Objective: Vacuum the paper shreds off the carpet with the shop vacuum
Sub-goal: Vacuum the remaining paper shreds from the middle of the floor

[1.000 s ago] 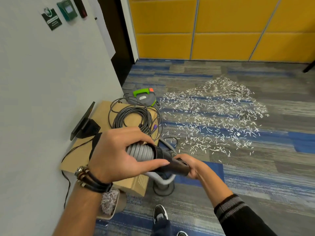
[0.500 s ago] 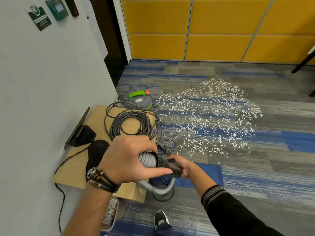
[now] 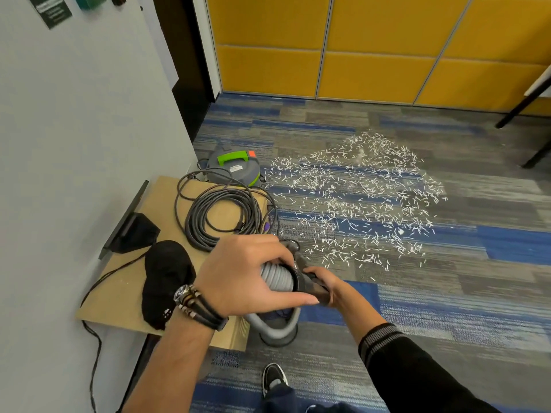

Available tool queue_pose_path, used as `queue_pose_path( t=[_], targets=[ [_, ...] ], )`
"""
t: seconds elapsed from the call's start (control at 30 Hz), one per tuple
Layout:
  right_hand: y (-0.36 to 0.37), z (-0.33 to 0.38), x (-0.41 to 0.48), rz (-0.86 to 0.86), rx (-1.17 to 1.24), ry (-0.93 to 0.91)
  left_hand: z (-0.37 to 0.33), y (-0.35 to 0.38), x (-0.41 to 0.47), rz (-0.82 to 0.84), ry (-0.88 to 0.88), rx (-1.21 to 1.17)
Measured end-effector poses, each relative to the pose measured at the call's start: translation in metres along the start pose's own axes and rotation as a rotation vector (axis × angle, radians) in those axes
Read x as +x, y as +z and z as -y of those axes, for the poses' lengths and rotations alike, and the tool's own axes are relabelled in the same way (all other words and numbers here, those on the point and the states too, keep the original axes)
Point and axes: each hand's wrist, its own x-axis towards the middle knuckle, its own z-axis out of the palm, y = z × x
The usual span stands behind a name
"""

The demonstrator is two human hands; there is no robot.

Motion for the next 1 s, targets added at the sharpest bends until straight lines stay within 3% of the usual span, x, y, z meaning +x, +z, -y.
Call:
queue_pose_path(
  t=[0.1,0.27,0.43,0.7,1.0],
  targets=[
    [0.004,-0.012,0.021,0.001,-0.009,0.020,0.006,-0.009,0.000,-0.012,-0.021,0.003],
    [0.014,-0.034,-0.016,0.010,0.020,0.143,-0.003,-0.013,-0.007,-0.027,-0.007,-0.020],
    [-0.012,-0.014,0.040,0.004,0.001,-0.058,-0.006,-0.014,-0.007,-0.103,-0.029,0.022],
    [-0.009,-0.011,-0.005,-0.088,-0.013,0.050,-0.006,0.028,-0.015,0.005,-0.134,-0.003],
    [-0.031,-0.045,-0.037,0.062,0.094,0.092,-0.046,0.013,-0.008,-0.033,-0.027,0.021]
  ],
)
